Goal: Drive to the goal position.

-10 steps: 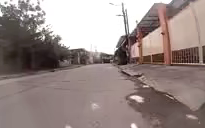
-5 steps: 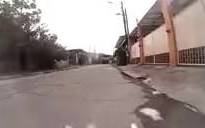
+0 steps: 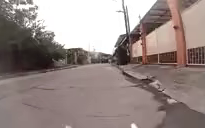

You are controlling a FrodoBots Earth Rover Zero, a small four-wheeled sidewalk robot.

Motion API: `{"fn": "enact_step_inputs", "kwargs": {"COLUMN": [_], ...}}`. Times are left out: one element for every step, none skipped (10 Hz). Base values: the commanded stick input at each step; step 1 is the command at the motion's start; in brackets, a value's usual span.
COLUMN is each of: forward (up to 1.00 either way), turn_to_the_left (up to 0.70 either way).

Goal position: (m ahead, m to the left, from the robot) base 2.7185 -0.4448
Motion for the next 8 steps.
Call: {"fn": "enact_step_inputs", "kwargs": {"forward": [1.00,1.00,1.00,1.00,1.00,1.00,1.00,1.00], "turn_to_the_left": [0.00,0.00,0.00,0.00,0.00,0.00,0.00,0.00]}}
